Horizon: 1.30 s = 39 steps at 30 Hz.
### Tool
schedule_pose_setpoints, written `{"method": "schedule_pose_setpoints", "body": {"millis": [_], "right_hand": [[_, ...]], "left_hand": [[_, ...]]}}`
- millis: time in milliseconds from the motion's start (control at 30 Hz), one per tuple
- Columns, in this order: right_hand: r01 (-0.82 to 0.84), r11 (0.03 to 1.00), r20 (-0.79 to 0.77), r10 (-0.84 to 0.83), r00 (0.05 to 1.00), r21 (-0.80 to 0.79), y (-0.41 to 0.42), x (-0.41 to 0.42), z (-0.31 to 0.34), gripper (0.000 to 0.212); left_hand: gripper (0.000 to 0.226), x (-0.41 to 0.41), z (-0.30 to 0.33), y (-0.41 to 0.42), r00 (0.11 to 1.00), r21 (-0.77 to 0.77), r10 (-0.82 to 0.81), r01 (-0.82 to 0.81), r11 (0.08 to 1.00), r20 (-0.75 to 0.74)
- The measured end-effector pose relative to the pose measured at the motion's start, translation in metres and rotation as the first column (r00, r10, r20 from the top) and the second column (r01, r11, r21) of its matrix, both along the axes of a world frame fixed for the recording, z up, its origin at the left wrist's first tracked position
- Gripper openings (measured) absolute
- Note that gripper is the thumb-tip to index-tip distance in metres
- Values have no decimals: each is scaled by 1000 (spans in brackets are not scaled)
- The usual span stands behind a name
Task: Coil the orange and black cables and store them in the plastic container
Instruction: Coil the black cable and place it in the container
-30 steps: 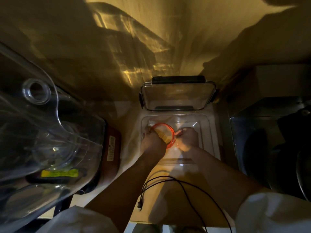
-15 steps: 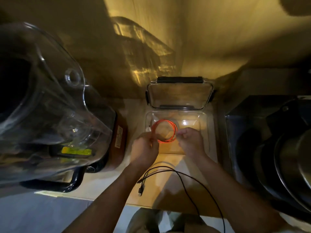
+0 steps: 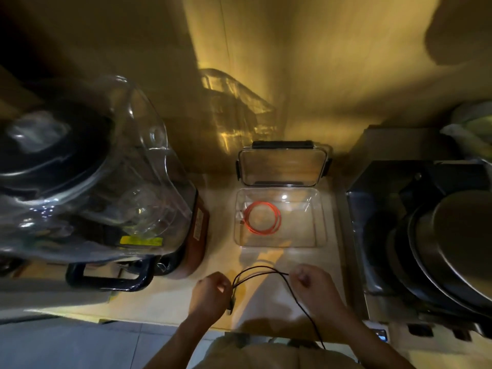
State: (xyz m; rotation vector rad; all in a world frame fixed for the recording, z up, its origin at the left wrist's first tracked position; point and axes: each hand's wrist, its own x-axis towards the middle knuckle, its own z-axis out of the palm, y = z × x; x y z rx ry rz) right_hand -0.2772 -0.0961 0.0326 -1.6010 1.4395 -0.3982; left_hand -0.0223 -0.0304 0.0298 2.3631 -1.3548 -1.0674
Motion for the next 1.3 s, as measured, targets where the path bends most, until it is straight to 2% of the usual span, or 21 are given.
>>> {"method": "schedule_pose_setpoints", "body": {"millis": [167, 233, 333, 433, 633, 733, 867, 1100, 1200, 1300], "right_hand": [[-58, 991, -120, 72, 990, 117, 24, -15, -13, 19], [-118, 985, -150, 137, 979, 126, 27, -18, -20, 21], [-232, 969, -187, 244, 952, 86, 27, -20, -28, 18], [-303, 951, -222, 308, 925, 59, 28, -21, -38, 16], [-341, 929, -250, 368, 896, 145, 43, -24, -59, 20], [-347, 915, -291, 395, 871, 204, 52, -26, -60, 38], [-308, 924, -295, 366, 882, 227, 58, -27, -58, 37], [-165, 980, -176, 182, 967, 107, 58, -24, -49, 23], [-100, 994, -159, 105, 982, 35, 54, -23, -41, 15], [-79, 997, -161, 76, 984, -12, 48, -22, -36, 23]], "left_hand": [[6, 5, -16, 5, 992, 154, -84, 98, 983, -91], [7, 6, -21, 4, 985, 153, -137, 153, 976, -109], [20, 6, -26, 2, 970, 149, -195, 216, 965, -141], [20, 7, -29, 4, 959, 137, -233, 256, 957, -158], [24, 6, -35, 15, 946, 113, -306, 318, 942, -111], [20, 5, -43, 20, 936, 132, -334, 347, 928, -112], [35, 1, -48, 24, 919, 146, -381, 392, 908, -99], [21, -3, -35, 23, 959, 112, -279, 283, 953, -51], [26, -1, -37, 21, 985, 37, -169, 170, 985, -21], [22, 2, -39, 18, 991, 42, -26, 32, 999, -131]]}}
